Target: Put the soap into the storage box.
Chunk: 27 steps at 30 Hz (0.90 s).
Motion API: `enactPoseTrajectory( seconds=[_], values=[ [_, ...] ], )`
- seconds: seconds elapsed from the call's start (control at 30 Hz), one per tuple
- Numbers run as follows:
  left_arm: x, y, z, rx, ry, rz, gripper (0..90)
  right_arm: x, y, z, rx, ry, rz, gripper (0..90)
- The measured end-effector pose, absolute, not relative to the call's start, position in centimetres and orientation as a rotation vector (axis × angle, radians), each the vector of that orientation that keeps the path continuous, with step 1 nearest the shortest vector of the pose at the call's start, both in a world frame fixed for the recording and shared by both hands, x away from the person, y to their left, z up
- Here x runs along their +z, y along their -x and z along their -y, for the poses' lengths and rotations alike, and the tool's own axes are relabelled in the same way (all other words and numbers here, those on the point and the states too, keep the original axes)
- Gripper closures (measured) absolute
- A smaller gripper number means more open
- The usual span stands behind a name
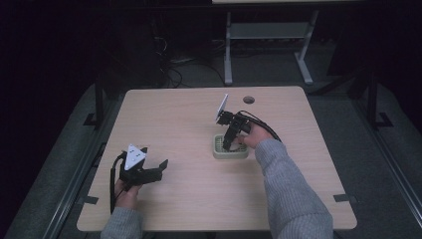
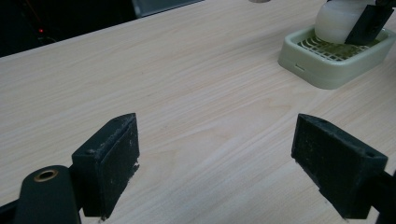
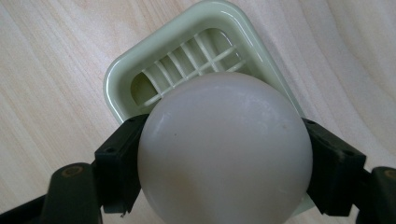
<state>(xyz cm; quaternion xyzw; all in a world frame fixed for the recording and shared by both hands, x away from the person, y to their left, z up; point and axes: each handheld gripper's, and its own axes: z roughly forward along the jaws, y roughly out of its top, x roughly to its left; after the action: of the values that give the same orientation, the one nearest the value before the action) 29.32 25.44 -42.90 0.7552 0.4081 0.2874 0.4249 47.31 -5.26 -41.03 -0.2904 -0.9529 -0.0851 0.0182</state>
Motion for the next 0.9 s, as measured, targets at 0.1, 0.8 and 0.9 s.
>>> enactPoseTrajectory(
  seconds=[0.1, 0.8, 0.9],
  values=[
    [-42.90, -29.32, -25.46, 0.719, -1.888, -1.020, 14.8, -41.10, -47.36, 5.25, -0.269, 0.901, 2.959, 23.4],
    [-42.89, -29.31, -25.46, 0.719, -1.887, -1.020, 14.8, -41.44, -47.42, 5.06, -0.253, 0.910, 2.956, 23.4],
    [-42.87, -29.29, -25.44, 0.720, -1.884, -1.019, 14.8, -41.45, -47.42, 5.05, -0.254, 0.910, 2.957, 23.3]
  ],
)
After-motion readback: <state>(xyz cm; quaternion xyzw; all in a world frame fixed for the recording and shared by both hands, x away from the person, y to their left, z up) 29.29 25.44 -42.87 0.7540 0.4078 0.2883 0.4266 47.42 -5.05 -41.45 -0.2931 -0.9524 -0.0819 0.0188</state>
